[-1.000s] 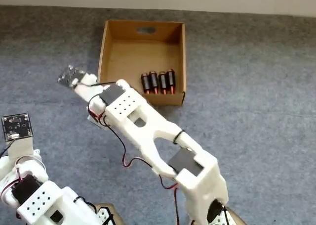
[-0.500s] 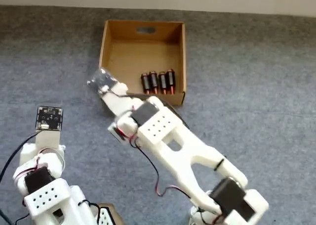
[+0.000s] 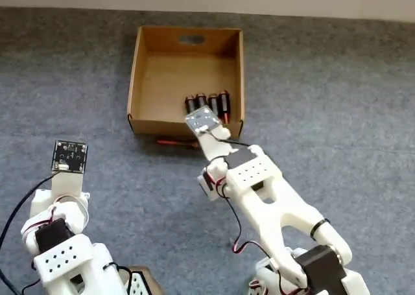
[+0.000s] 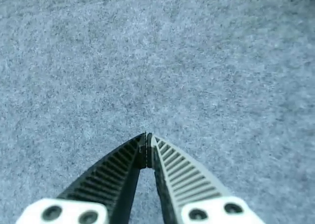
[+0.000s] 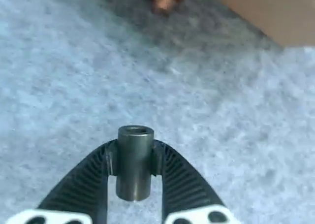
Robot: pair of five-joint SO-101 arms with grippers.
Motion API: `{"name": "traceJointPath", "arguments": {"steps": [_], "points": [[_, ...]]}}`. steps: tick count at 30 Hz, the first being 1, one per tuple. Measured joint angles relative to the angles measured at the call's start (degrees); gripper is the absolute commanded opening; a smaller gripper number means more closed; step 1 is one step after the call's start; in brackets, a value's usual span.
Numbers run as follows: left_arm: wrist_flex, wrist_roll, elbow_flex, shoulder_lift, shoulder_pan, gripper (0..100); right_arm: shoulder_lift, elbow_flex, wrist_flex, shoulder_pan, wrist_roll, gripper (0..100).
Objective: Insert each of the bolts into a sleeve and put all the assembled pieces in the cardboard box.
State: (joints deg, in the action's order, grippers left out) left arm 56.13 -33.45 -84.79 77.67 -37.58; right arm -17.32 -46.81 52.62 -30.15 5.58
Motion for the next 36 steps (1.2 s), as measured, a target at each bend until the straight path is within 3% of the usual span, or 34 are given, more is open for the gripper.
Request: {"name": "traceJointPath", "arguments": {"steps": [7,11,17,36], "points": [[0.0,0.0,0.0,0.0,0.0,3,0.0,-6.4,-6.3,1.9,-6.2,0.5],[0.0,0.0,0.0,0.0,0.0,3,0.0,-7.5,-6.4,3.6,-6.2,1.3],[0.0,0.0,0.0,0.0,0.0,3,-0.1,-7.4,-1.3,4.2,-4.9,13.0],[0.0,0.0,0.0,0.0,0.0,3,3.0,-5.8,0.4,4.2,-3.4,13.1]]}}
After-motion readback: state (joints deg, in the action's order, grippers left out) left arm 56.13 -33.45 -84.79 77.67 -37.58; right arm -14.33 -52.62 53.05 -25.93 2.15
